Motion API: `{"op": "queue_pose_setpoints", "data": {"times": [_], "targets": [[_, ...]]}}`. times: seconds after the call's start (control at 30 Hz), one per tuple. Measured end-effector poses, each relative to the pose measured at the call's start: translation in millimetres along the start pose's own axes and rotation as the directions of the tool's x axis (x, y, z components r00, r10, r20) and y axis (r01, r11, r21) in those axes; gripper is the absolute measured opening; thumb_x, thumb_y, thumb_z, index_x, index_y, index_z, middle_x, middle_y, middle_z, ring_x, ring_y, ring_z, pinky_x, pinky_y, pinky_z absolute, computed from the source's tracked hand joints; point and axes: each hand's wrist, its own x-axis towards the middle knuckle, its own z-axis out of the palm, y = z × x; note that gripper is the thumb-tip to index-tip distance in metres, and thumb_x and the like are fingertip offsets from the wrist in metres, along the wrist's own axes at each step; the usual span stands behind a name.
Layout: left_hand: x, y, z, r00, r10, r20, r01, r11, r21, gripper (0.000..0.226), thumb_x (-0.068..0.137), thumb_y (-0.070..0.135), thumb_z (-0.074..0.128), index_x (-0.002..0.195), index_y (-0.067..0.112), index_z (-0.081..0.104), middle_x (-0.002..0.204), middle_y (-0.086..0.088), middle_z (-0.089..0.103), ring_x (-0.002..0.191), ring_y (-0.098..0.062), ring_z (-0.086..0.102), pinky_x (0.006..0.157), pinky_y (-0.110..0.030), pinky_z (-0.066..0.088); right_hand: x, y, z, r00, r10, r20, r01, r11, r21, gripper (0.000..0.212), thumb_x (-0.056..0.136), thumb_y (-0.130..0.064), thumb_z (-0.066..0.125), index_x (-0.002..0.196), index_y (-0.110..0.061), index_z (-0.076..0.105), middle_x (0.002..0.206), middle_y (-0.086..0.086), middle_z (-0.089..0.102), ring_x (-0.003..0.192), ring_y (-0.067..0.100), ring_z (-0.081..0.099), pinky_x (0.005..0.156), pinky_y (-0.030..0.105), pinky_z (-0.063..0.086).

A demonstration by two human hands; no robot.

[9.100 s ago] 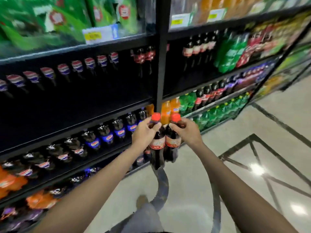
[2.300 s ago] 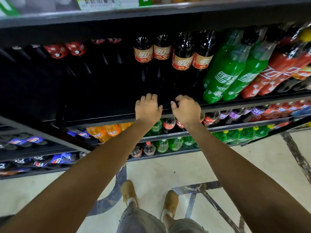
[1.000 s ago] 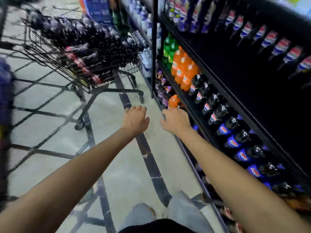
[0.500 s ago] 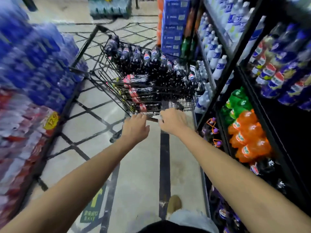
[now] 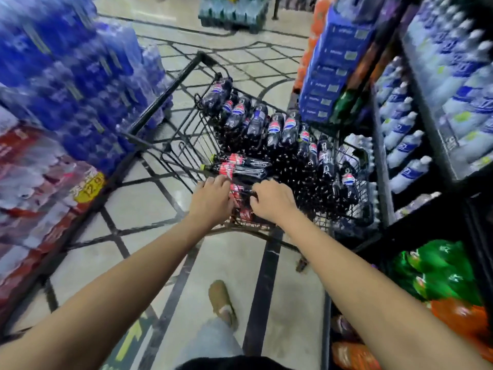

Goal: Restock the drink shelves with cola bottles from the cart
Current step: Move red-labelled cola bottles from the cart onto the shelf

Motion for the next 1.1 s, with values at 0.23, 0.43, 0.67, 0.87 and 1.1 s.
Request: {"op": "queue_pose_setpoints", "data": {"times": [0.23,0.43,0.67,0.87,1.1], "targets": [[97.0,-32.5,24.6,0.995,0.035,0.092,-0.034,0.999,-0.015,0.045,0.095,0.042,0.040,0.127,0.012,0.049,0.128,-0.008,0.053,0.119,-0.026,0.049,0.103,-0.042,0.037,102.2,27.4,12.0,0.995,0.045,0.084,-0.043,0.999,-0.015,0.030,0.097,-0.032,0.042,0.109,-0.011,0.061,0.108,0.006,0.062,0.105,0.027,0.057,0.072,0.034,0.038],[145.5,-55.0,46.7,0.971,-0.035,0.236,0.042,0.999,-0.027,0.047,0.095,0.046,0.039,0.130,0.015,0.048,0.129,-0.006,0.054,0.122,-0.025,0.048,0.107,-0.044,0.035,166.3,45.4,34.8,0.977,0.015,0.211,-0.017,1.000,0.009,0.037,0.097,-0.031,0.042,0.126,-0.013,0.057,0.116,0.006,0.059,0.105,0.026,0.056,0.075,0.034,0.045],[169.2,-57.6,60.6,0.869,-0.278,0.410,0.263,0.960,0.092,0.052,0.096,0.053,0.035,0.120,0.012,0.058,0.130,-0.012,0.054,0.126,-0.029,0.045,0.100,-0.044,0.037,222.8,59.3,63.9,0.935,-0.104,0.339,0.094,0.994,0.045,0.036,0.096,-0.025,0.043,0.126,-0.009,0.053,0.124,0.009,0.055,0.115,0.028,0.050,0.087,0.038,0.043],[189.5,-41.6,66.3,0.661,-0.494,0.565,0.496,0.853,0.166,0.063,0.095,0.061,0.031,0.111,0.009,0.063,0.117,-0.013,0.062,0.110,-0.028,0.056,0.087,-0.039,0.043,246.4,70.8,89.3,0.914,-0.174,0.366,0.155,0.985,0.080,0.041,0.094,-0.024,0.045,0.133,-0.011,0.046,0.129,0.010,0.051,0.115,0.028,0.050,0.088,0.040,0.044],[217.1,-26.4,97.1,0.325,-0.589,0.740,0.930,0.342,-0.136,0.086,0.091,0.070,0.032,0.127,-0.006,0.048,0.108,-0.013,0.067,0.105,-0.031,0.064,0.099,-0.044,0.046,249.6,102.5,121.0,0.880,-0.153,0.449,0.109,0.987,0.121,0.059,0.098,-0.035,0.044,0.148,-0.009,0.026,0.146,0.012,0.040,0.125,0.031,0.046,0.098,0.039,0.042]]}}
